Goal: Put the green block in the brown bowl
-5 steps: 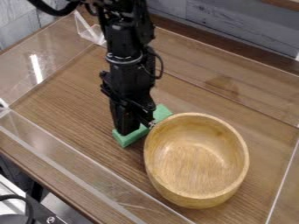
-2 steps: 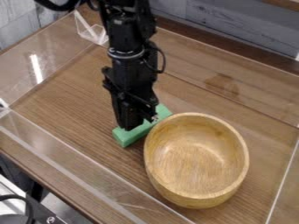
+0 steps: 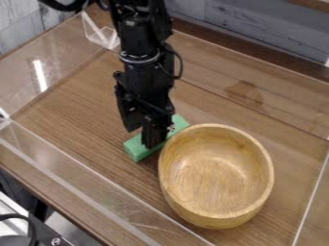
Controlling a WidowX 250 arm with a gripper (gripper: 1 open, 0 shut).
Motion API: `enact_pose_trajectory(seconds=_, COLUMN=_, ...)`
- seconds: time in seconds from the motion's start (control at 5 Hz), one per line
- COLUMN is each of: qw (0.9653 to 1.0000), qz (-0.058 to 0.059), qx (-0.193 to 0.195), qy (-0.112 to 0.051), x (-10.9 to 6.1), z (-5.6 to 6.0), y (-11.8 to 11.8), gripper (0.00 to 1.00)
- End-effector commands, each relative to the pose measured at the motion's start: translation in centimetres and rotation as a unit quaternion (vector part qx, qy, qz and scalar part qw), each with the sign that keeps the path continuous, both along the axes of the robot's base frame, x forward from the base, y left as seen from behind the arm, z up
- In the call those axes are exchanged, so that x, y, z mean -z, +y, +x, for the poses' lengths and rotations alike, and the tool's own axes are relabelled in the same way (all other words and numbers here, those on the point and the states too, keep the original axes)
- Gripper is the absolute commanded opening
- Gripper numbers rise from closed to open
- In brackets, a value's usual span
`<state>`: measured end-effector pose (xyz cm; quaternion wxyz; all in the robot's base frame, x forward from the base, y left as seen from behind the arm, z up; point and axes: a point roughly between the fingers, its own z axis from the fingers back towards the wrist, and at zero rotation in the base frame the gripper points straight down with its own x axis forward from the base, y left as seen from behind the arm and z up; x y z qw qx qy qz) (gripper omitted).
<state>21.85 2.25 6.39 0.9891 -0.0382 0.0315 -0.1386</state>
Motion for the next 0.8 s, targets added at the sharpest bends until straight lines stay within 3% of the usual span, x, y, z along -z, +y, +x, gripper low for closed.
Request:
enact_pose_trajectory(seconds=0.0, qw=0.9993, qz=0.004, qx=-0.007, qy=-0.036, x=-1.4, z=1.2, y=0.4, gripper=0.0)
enact_pose_trajectory(seconds=0.2, qw=0.9992, qz=0.006, qx=-0.002, qy=-0.04, x=-1.1, z=1.4, y=0.7, gripper=1.0)
enact_pose_trajectory(seconds=0.6, qw=0.9988, qz=0.01, qx=0.004, qy=-0.047, x=-0.4, z=1.7, y=1.1, gripper=1.0)
